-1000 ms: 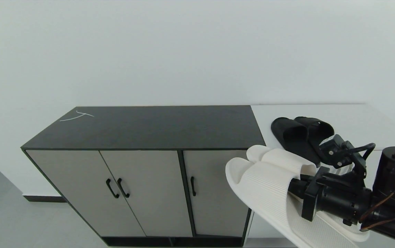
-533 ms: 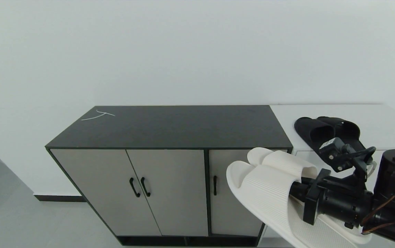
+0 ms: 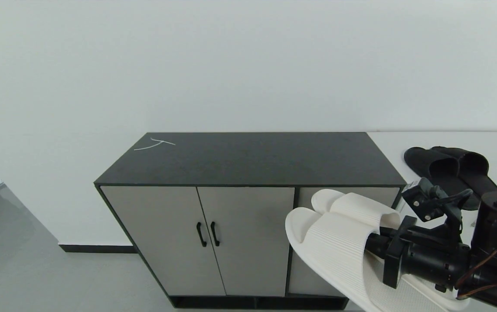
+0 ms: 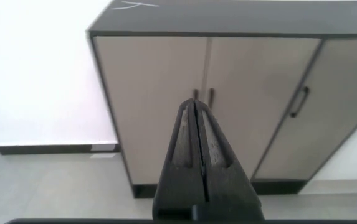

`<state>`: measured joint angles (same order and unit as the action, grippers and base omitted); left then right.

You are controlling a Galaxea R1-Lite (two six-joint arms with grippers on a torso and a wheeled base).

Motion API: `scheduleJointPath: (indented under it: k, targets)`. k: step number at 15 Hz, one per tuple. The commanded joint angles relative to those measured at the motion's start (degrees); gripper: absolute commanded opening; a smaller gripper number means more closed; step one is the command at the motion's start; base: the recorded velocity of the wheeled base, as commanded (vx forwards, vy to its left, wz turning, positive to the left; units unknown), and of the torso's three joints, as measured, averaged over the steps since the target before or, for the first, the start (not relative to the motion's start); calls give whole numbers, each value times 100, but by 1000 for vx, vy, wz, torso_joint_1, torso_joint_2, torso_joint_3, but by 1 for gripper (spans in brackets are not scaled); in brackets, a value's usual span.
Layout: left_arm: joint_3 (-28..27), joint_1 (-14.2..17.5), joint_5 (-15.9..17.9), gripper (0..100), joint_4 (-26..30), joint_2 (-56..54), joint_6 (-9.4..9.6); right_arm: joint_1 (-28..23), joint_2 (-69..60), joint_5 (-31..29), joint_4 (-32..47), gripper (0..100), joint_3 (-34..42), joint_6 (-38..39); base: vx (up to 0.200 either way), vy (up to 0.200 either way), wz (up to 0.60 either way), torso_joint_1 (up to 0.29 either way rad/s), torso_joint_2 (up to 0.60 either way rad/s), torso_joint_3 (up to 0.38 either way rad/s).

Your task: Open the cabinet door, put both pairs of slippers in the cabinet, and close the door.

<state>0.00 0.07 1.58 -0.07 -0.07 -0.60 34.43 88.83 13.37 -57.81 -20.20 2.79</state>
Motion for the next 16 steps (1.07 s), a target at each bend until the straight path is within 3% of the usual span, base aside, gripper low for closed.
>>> scheduleJointPath:
  k: [1, 10, 16]
  targets:
    - [0, 1, -9, 0, -1, 7, -2, 3, 20, -1, -2, 0, 7, 2, 0, 200, 0, -2, 12, -2]
    - [0, 1, 0, 0, -1, 7, -2, 29, 46, -1, -2, 0, 42, -24, 0, 200, 0, 1, 3, 1]
    - [0, 1, -9, 0, -1, 7, -2, 47, 55, -1, -2, 0, 42, -33, 33, 0, 0, 0, 0, 0]
